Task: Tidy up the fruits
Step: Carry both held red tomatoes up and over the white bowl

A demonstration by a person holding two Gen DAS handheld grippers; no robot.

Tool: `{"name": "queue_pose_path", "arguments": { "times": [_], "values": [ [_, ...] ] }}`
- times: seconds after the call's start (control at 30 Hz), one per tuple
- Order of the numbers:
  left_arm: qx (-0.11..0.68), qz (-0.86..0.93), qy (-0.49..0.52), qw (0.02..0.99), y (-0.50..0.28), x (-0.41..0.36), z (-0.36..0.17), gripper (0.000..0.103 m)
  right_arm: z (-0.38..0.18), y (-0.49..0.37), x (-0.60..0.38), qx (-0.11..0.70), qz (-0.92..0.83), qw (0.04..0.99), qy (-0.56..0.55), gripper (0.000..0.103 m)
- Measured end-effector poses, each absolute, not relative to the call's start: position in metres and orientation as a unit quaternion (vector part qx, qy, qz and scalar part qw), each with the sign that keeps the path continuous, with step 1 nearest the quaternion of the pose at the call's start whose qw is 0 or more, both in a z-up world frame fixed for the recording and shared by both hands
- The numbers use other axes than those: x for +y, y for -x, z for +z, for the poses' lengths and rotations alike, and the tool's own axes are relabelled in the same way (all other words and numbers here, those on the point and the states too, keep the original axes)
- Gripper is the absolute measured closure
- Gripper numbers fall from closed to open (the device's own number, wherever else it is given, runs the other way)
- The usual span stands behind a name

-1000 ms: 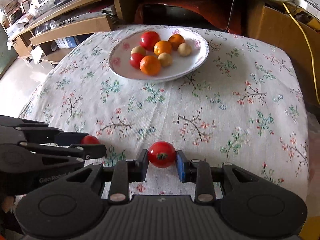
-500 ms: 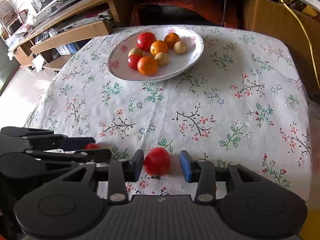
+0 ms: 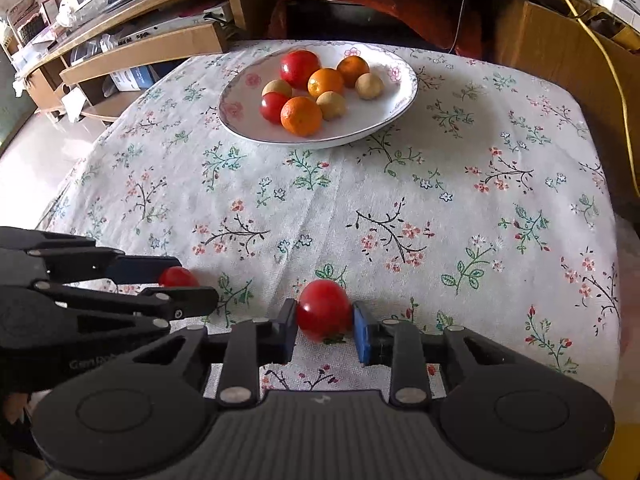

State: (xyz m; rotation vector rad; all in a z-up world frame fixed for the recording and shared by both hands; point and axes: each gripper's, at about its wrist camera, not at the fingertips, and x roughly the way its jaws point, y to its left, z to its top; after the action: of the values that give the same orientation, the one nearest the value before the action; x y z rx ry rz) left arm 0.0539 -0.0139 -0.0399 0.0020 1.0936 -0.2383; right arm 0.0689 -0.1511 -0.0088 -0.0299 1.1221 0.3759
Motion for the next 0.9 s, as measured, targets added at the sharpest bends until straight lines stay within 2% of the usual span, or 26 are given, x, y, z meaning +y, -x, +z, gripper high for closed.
{"name": "queue_pose_path", "arguments": {
  "times": [0.47, 0.9],
  "values": [
    [0.501, -0.120, 0.016, 0.857, -0.062, -0.015, -0.022, 0.068, 0.003, -0.068, -0.153, 0.513, 0.185, 0.839, -0.003, 0.074],
    [0.470, -0.107, 0.028, 0.876, -0.103, -0.011, 0.005, 0.069, 0.023, -0.110, -0.148, 0.484, 0.179, 0.856, -0.022, 0.074]
  ]
}}
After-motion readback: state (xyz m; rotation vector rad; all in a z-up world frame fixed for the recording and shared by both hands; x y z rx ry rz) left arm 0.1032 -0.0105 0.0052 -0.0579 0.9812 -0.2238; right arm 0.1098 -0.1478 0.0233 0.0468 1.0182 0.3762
